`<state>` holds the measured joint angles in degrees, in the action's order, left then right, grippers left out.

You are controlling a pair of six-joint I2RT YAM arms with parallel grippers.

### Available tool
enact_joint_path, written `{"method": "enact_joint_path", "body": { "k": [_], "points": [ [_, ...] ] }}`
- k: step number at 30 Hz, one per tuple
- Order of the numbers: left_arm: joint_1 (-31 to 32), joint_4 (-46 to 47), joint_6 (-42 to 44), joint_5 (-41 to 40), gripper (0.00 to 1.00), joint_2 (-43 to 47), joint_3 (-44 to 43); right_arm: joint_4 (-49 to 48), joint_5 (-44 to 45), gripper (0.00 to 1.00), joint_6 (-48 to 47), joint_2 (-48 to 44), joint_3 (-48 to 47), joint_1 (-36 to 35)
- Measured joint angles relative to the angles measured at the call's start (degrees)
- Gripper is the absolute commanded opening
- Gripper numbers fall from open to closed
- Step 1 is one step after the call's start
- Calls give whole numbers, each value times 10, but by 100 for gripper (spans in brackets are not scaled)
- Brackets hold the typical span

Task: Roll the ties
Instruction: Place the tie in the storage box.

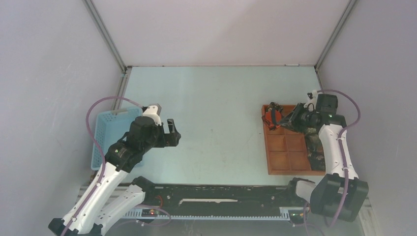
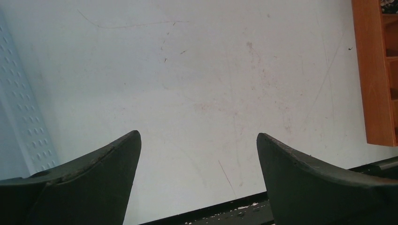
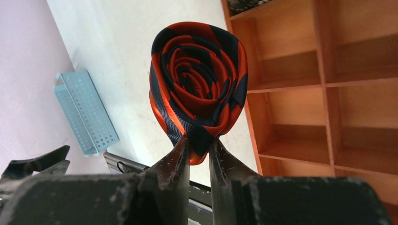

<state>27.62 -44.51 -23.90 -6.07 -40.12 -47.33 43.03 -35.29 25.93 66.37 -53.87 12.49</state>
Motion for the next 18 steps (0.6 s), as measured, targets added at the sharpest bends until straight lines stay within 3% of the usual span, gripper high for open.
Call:
{"method": "enact_joint_path", "body": {
  "k": [18],
  "points": [
    [0,13,0,4,100,22,34,18,23,0,2,71,12,50]
  ]
}}
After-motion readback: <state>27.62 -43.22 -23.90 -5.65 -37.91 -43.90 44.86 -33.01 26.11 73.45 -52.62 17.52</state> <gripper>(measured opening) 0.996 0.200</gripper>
